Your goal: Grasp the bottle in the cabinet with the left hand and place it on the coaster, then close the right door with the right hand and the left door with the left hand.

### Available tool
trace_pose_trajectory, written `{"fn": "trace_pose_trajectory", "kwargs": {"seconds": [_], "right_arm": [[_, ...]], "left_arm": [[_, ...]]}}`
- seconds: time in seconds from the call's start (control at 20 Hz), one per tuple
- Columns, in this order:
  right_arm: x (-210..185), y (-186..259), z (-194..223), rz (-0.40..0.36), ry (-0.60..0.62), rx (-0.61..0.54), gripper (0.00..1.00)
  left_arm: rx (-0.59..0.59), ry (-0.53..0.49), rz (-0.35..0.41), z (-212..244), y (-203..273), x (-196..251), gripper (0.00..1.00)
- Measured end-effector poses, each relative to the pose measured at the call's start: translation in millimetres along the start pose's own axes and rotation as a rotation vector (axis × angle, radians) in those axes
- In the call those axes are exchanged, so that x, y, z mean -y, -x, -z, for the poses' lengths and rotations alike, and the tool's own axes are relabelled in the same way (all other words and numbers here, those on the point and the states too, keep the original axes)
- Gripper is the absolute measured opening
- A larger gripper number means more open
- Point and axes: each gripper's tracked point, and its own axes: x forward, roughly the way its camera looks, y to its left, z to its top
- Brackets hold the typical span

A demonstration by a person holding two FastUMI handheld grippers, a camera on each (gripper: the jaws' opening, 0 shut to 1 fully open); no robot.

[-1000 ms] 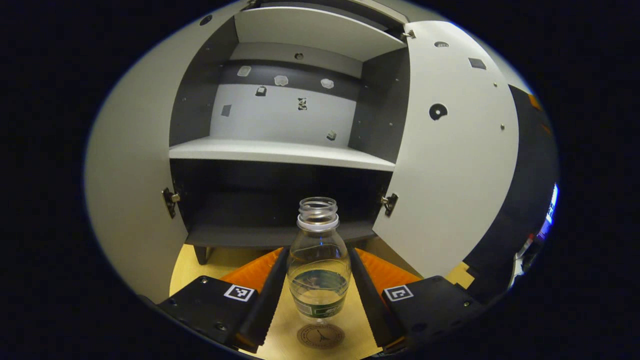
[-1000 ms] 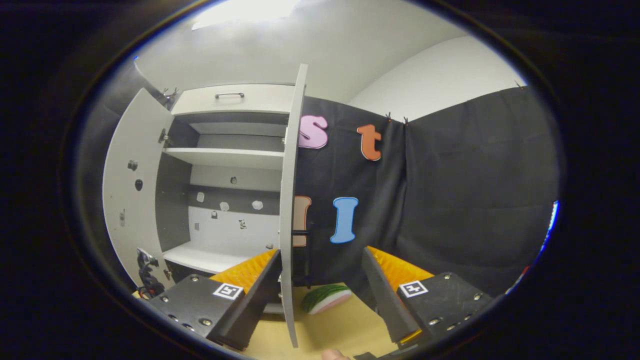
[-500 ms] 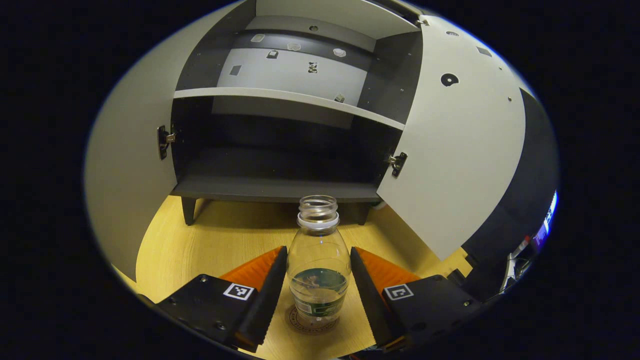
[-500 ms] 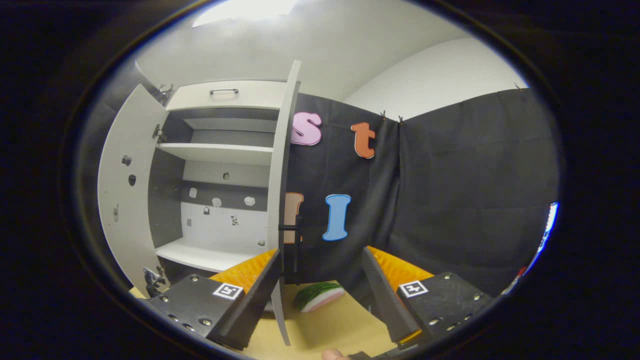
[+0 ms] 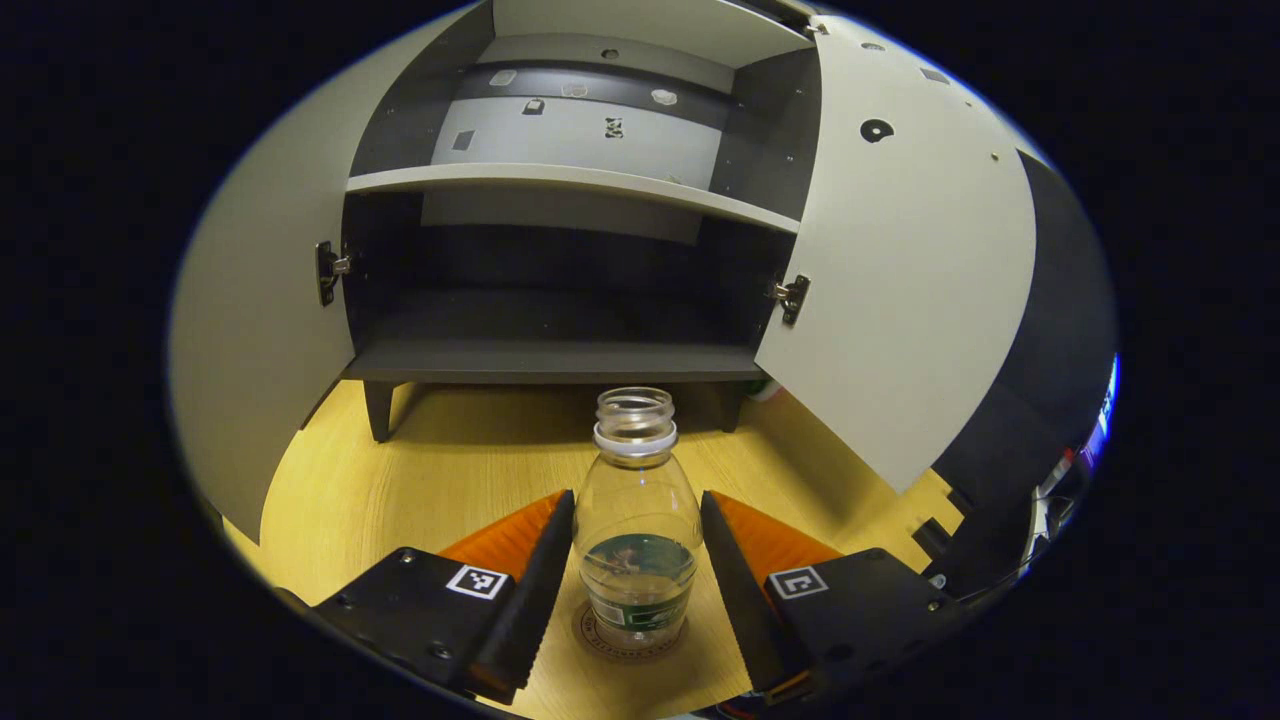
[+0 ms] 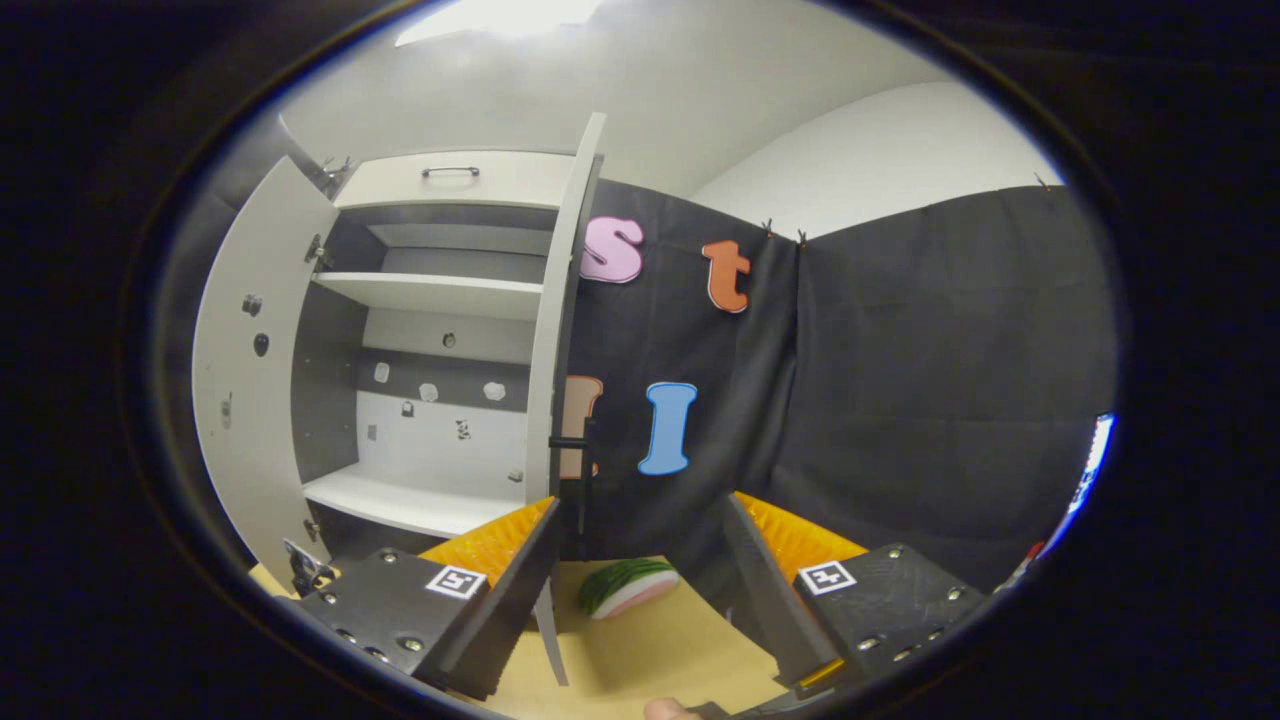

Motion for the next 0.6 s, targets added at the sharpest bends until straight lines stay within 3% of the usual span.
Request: {"fn": "trace_pose_trajectory", "kwargs": {"seconds": [0.6], "right_arm": [[-15,-1,8,-0.04,-0.009,-0.012,0.98]], "left_arm": [[-0.004,-0.027,0.012,18,36,8,0.8]]}}
